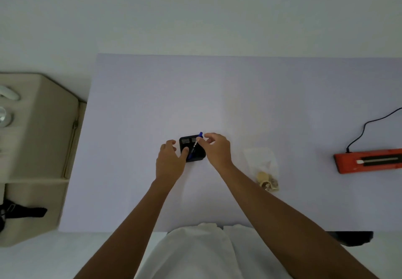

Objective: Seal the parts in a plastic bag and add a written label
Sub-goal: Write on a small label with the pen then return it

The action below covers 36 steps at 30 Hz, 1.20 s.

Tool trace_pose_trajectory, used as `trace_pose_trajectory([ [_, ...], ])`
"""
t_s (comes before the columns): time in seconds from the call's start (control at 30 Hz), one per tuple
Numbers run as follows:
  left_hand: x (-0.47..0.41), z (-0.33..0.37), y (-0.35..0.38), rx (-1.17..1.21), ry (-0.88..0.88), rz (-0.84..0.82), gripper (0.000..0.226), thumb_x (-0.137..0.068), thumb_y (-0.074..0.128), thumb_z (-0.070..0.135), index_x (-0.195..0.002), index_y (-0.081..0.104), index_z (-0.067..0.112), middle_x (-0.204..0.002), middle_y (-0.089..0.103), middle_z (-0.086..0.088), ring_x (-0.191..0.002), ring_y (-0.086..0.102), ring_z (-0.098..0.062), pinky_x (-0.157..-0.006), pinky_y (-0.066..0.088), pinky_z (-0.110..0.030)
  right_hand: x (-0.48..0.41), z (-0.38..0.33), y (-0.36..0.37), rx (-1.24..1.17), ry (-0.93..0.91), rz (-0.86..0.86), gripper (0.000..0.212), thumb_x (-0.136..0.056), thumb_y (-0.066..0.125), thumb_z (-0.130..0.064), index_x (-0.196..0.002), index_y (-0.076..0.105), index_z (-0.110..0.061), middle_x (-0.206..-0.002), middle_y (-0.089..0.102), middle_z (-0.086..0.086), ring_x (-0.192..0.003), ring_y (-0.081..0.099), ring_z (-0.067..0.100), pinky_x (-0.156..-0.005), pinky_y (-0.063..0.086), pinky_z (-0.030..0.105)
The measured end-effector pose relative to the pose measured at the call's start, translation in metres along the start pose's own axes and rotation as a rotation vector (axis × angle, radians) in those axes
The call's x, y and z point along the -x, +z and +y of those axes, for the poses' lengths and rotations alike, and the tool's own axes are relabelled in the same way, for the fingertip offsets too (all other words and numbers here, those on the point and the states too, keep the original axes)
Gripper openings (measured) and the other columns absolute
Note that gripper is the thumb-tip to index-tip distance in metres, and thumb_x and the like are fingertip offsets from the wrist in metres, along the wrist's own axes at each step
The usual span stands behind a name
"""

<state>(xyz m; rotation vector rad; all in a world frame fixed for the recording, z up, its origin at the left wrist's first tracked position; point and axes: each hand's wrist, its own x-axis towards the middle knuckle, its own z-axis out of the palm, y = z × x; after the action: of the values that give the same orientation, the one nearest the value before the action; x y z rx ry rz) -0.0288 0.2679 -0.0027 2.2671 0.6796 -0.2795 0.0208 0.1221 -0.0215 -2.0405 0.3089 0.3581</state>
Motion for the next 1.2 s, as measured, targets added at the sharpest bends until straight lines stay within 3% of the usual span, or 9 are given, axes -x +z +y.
trace_pose_trajectory([
  [0.13,-0.010,-0.008,0.001,-0.085,0.049,-0.109,0.035,-0.094,0.055,0.035,-0.119,0.061,0.010,-0.109,0.068,-0.006,-0.092,0.063,-0.022,-0.075,0.047,-0.028,-0.003,-0.005,0.019,0.059,0.005,0.063,0.021,-0.086,0.072,-0.029,-0.097,0.075,-0.011,-0.089,0.069,0.006,-0.078,0.062,0.017,-0.065,0.046,0.018],
  [0.3,-0.017,-0.010,-0.001,-0.088,0.067,-0.090,0.025,-0.097,0.049,0.021,-0.090,0.064,0.002,-0.087,0.070,-0.013,-0.069,0.059,-0.023,-0.061,0.043,-0.029,0.004,-0.010,0.019,0.030,-0.057,0.143,0.015,-0.087,0.070,-0.017,-0.100,0.076,-0.015,-0.098,0.067,0.001,-0.073,0.055,0.005,-0.064,0.041,0.004],
  [0.5,-0.020,-0.015,-0.005,-0.011,0.070,-0.147,0.025,-0.096,0.049,0.014,-0.089,0.069,0.001,-0.084,0.072,-0.014,-0.069,0.070,-0.027,-0.065,0.059,-0.040,0.008,-0.012,0.024,-0.008,-0.086,0.087,0.022,-0.084,0.074,-0.021,-0.106,0.072,-0.017,-0.103,0.066,-0.007,-0.071,0.054,0.003,-0.067,0.043,0.009],
  [0.7,-0.022,-0.020,-0.015,-0.039,0.084,-0.136,0.027,-0.095,0.049,0.014,-0.080,0.067,0.000,-0.077,0.070,-0.015,-0.066,0.068,-0.029,-0.064,0.058,-0.046,0.004,-0.021,0.031,0.016,-0.132,0.079,0.013,-0.085,0.073,-0.018,-0.097,0.075,-0.012,-0.097,0.071,0.001,-0.075,0.056,0.004,-0.068,0.040,0.008],
  [0.8,-0.028,-0.028,-0.027,-0.092,0.084,-0.094,0.029,-0.095,0.047,0.016,-0.078,0.065,0.001,-0.073,0.069,-0.014,-0.065,0.066,-0.029,-0.065,0.056,-0.046,0.009,-0.033,0.027,-0.194,-0.077,0.096,0.009,-0.094,0.062,-0.018,-0.098,0.067,-0.012,-0.091,0.074,0.000,-0.067,0.058,0.007,-0.067,0.045,0.019],
  [0.93,-0.038,-0.044,-0.044,-0.114,0.085,-0.038,0.031,-0.096,0.046,0.016,-0.075,0.062,-0.001,-0.072,0.068,-0.015,-0.065,0.065,-0.030,-0.063,0.054,-0.044,0.022,-0.039,0.008,-0.567,-0.005,0.153,0.011,-0.102,0.051,-0.018,-0.113,0.049,-0.017,-0.084,0.074,0.008,-0.055,0.052,0.014,-0.051,0.044,0.021],
  [1.07,-0.045,-0.054,-0.049,-0.117,0.074,-0.056,0.032,-0.096,0.044,0.019,-0.076,0.061,0.001,-0.075,0.068,-0.014,-0.068,0.067,-0.029,-0.066,0.056,-0.045,0.030,-0.032,-0.008,-0.769,0.182,0.187,0.006,-0.100,0.056,-0.017,-0.101,0.062,-0.017,-0.078,0.071,0.006,-0.056,0.047,0.013,-0.047,0.039,0.024],
  [1.13,-0.044,-0.053,-0.050,-0.157,0.074,-0.045,0.028,-0.096,0.046,0.021,-0.088,0.064,0.002,-0.087,0.069,-0.014,-0.078,0.065,-0.029,-0.069,0.053,-0.039,0.033,-0.025,-0.015,-0.922,0.263,0.115,0.013,-0.100,0.055,-0.017,-0.102,0.067,-0.013,-0.084,0.072,0.009,-0.058,0.051,0.015,-0.047,0.041,0.023],
  [1.2,-0.039,-0.050,-0.052,-0.193,0.083,0.015,0.031,-0.096,0.052,0.028,-0.114,0.061,0.005,-0.107,0.065,-0.012,-0.097,0.060,-0.030,-0.080,0.050,-0.040,0.038,-0.019,-0.022,-1.092,0.314,0.018,0.018,-0.098,0.052,-0.008,-0.106,0.068,-0.008,-0.091,0.072,0.013,-0.058,0.054,0.016,-0.047,0.041,0.021],
])
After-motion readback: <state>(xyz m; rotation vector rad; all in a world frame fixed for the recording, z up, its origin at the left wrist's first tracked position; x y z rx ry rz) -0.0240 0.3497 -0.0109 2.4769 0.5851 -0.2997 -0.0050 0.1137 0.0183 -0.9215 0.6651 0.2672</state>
